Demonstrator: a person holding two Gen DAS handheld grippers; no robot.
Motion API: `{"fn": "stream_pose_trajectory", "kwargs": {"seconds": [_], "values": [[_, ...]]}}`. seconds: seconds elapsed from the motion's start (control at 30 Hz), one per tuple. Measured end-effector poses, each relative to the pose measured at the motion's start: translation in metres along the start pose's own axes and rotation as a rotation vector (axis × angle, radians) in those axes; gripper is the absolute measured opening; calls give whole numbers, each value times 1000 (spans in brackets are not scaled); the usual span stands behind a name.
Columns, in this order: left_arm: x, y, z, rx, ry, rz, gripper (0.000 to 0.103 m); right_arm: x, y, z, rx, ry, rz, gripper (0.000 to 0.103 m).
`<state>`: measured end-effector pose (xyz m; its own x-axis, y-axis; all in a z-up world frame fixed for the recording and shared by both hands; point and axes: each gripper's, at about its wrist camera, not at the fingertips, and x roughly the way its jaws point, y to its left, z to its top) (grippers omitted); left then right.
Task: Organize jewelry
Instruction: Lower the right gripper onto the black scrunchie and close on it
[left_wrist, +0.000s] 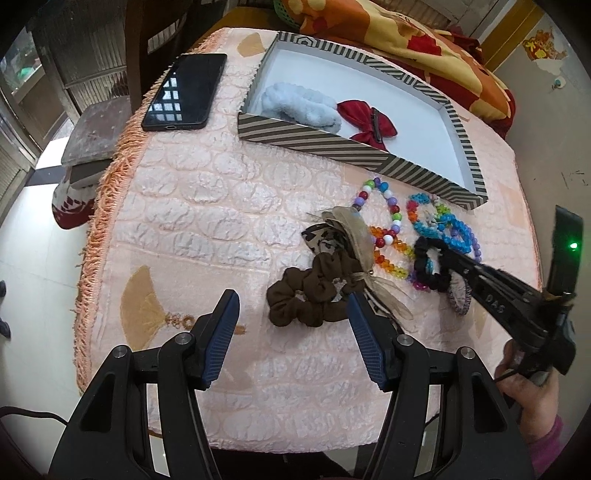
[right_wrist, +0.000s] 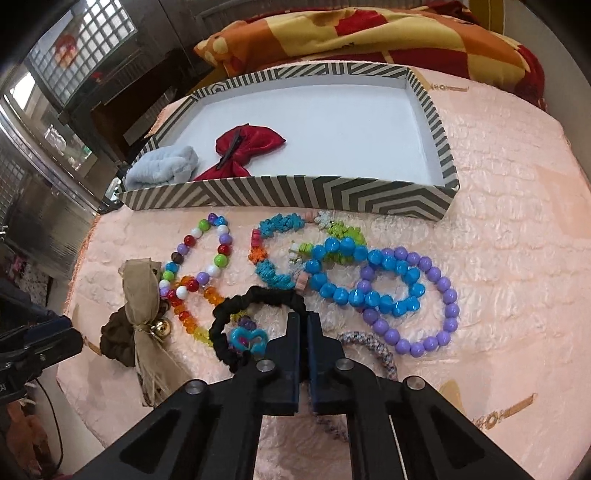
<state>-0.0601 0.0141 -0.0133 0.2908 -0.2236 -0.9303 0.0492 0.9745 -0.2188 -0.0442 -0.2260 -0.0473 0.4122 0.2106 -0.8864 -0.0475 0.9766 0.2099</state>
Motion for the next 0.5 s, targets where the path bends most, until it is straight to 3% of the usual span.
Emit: {"fn": "stream_pose_trajectory", "kwargs": {"seconds": [0.3, 0.5], "values": [[8, -17, 2, 21, 8, -57, 68, -21, -4, -9, 44, -41, 30, 3], [25, -30, 7, 33, 24, -44, 68, -22, -3, -8, 33, -48, 33, 3]]}}
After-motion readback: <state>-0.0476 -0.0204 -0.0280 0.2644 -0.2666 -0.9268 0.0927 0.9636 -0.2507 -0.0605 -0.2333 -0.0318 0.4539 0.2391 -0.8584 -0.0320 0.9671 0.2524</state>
